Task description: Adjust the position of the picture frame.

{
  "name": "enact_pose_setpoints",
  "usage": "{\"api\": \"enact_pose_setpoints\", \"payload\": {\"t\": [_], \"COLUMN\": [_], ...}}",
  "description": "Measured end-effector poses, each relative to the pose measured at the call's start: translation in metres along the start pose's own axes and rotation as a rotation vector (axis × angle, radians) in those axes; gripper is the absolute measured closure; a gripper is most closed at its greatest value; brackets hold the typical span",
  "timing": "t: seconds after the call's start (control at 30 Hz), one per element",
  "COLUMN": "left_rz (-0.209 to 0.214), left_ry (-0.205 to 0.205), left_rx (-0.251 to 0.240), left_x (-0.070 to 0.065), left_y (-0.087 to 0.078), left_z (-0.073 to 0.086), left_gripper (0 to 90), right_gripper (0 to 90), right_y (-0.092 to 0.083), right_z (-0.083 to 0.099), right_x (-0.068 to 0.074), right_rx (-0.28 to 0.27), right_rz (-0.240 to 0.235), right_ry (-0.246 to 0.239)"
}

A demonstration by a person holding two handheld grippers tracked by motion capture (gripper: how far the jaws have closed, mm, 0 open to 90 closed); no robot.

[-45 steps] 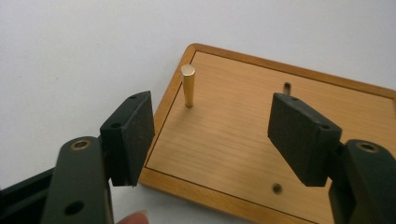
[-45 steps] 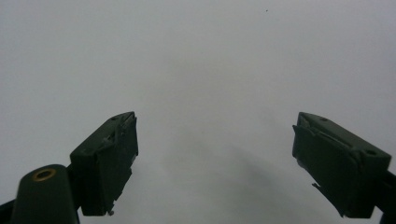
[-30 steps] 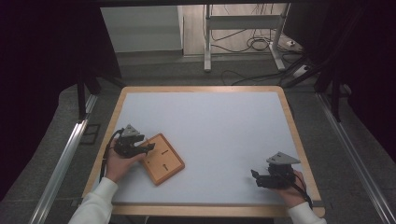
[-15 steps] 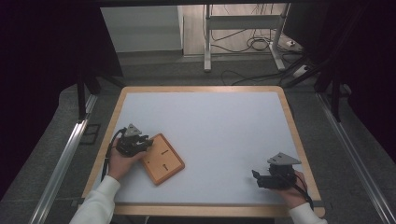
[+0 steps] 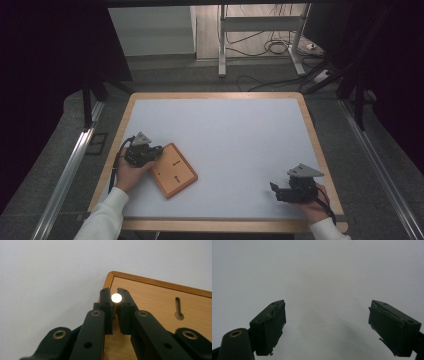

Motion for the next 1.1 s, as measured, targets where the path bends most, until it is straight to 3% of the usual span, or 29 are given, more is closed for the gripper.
{"api": "enact_pose_setpoints", "payload": {"t": [0.33,0.67,1.1], "left_rz": [0.011,0.006,0.039], "left_ry": [-0.017,0.018,0.059], "left_rx": [-0.014,-0.024,-0.022], "left_x": [0.0,-0.008,-0.026], "left_y": [-0.002,-0.005,0.009], "left_z": [-0.002,-0.01,-0.029], "left_gripper": [83.7,83.6,83.4], "right_gripper": [14.6,14.7,14.6], "right_y": [0.0,0.0,0.001], "right_z": [0.0,0.0,0.001], "right_x": [-0.001,0.0,-0.002], "right_rx": [-0.002,-0.001,0.003], "right_rz": [0.0,-0.003,0.002], "right_ry": [-0.001,-0.002,0.003]}}
Point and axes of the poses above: each handheld gripper's, and its own axes: y roughly forward along the jaws, z roughly out of its underside, x roughly to its left, the point moved 7 cm from there along y, roughly forward along the jaws, and after that the axes turned 1 degree about z, right-handed, at the moved point
